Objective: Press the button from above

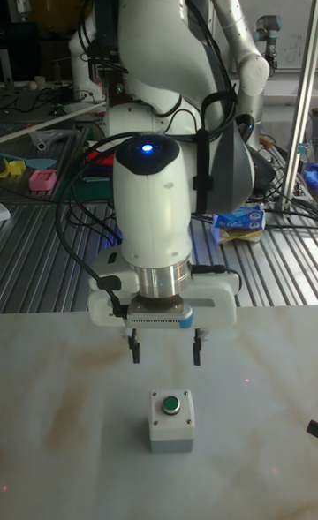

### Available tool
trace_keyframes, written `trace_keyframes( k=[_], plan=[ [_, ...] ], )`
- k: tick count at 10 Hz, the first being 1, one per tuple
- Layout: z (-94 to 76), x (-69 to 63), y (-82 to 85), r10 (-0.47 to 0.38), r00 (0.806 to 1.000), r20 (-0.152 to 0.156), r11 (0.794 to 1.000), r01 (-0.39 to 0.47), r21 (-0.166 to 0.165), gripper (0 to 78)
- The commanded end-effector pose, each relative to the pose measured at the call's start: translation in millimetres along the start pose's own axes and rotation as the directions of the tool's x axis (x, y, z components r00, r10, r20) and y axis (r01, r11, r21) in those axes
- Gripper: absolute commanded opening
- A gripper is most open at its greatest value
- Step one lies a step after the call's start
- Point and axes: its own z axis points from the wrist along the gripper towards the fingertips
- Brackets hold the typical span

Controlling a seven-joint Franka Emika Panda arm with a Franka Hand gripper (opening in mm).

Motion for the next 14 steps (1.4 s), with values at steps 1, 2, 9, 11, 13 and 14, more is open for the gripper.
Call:
trace_keyframes(
  k=[1,2,9,11,13,14],
  plan=[
    [12.3,-3.5,-4.4,-0.111,0.994,0.018,0.977,0.106,0.185,77.3],
    [12.8,-3.6,-4.4,-0.106,0.994,0.019,0.978,0.101,0.181,77.3],
    [28.6,-14.0,-17.9,-0.103,0.994,0.040,0.989,0.098,0.113,77.3],
    [29.8,-16.6,-19.9,-0.102,0.994,0.038,0.989,0.097,0.113,77.3],
    [33.1,-20.0,-23.8,-0.111,0.993,0.037,0.988,0.107,0.113,77.3],
    [35.4,-20.3,-25.9,-0.113,0.993,0.042,0.988,0.108,0.113,77.3]
  ],
)
